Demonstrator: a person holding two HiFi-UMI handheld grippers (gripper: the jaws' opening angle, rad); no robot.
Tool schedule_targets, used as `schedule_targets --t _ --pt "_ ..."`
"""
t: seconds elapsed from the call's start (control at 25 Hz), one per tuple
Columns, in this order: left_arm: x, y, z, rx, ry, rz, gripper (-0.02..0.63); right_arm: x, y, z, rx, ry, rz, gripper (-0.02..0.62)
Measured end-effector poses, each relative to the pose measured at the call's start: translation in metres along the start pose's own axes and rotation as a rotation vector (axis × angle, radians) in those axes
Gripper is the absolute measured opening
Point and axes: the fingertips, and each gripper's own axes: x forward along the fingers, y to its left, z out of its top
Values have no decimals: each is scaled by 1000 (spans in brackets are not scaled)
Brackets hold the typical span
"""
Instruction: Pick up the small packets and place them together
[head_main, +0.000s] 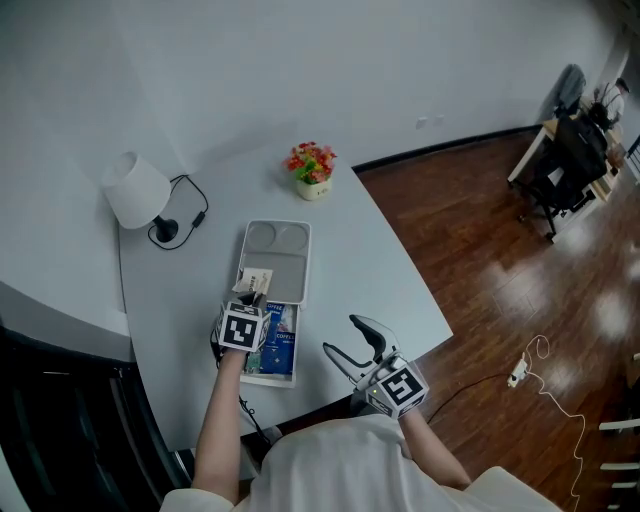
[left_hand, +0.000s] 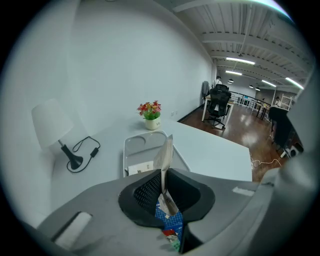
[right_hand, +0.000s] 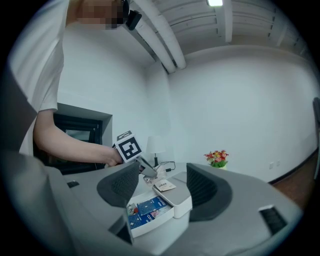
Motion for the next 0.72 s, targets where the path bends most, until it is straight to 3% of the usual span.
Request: schedule_targets --t 0.2,0.36,0.52,0.72 --pt "34 3 28 43 49 47 35 -7 -8 -2 8 14 -17 288" --pt "66 2 28 86 127 74 35 -12 -10 -6 9 28 -27 288" --pt "85 -6 20 61 173 54 41 -18 -15 -7 2 43 -45 288" --pt "92 -19 27 19 136 11 79 -23 -16 -9 2 50 -59 288"
